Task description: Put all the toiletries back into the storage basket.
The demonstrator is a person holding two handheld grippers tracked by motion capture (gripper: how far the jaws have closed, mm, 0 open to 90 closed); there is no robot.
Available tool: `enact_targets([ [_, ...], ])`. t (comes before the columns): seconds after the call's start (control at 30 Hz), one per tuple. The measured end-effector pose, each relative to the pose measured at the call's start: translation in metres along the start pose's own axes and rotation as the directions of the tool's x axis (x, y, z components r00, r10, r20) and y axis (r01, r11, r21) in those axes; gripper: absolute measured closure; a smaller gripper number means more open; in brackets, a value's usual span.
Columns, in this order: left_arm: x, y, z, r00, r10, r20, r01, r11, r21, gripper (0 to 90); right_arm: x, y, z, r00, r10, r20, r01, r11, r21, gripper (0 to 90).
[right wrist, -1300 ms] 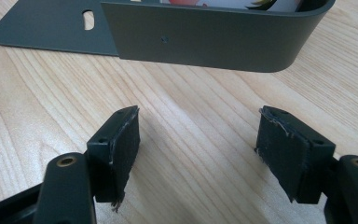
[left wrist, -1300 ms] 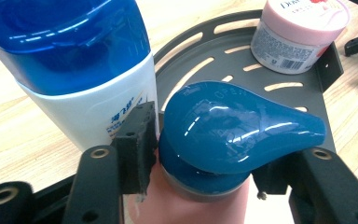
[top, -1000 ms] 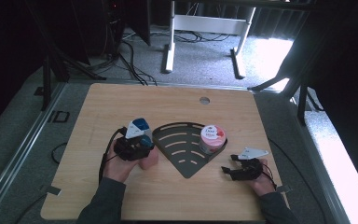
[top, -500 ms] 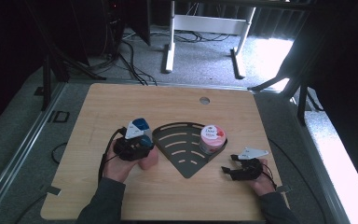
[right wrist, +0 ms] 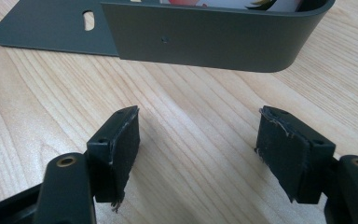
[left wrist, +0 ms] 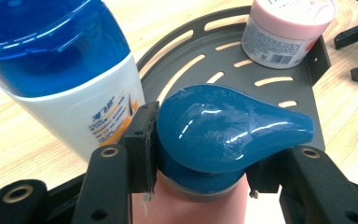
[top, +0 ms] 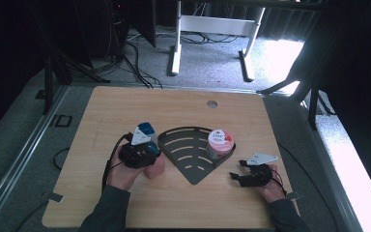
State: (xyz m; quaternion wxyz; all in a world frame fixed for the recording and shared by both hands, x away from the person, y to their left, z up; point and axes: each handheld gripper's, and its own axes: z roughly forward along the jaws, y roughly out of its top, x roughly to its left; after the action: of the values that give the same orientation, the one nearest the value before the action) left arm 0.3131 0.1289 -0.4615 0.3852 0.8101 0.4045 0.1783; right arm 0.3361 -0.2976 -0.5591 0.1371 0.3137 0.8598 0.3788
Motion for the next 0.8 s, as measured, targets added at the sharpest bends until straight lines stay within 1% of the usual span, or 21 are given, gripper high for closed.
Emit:
enact_targets([
  [0.33, -0.006, 0.005, -0.003, 0.9998, 0.013, 0.015, -0.013, 0.9999, -0.008, 52.7, 0.000, 0.000, 0.000, 1.0000, -0.001, 0.000, 0.001, 1.000, 0.000, 29.6],
  [0.47, -0.009, 0.007, -0.004, 0.9994, 0.025, 0.023, -0.025, 0.9996, -0.009, 52.7, 0.000, 0.000, 0.000, 1.0000, 0.000, 0.000, 0.000, 1.000, 0.000, 29.6],
  [0.57, -0.011, 0.007, -0.004, 0.9994, 0.025, 0.025, -0.024, 0.9996, -0.015, 52.7, 0.000, 0.000, 0.000, 1.0000, 0.000, 0.000, 0.000, 1.000, 0.000, 29.6],
  [0.8, -0.017, 0.009, -0.003, 0.9982, 0.038, 0.046, -0.037, 0.9992, -0.010, 52.7, 0.000, 0.000, 0.000, 1.0000, 0.000, 0.000, 0.000, 1.000, 0.000, 29.6],
])
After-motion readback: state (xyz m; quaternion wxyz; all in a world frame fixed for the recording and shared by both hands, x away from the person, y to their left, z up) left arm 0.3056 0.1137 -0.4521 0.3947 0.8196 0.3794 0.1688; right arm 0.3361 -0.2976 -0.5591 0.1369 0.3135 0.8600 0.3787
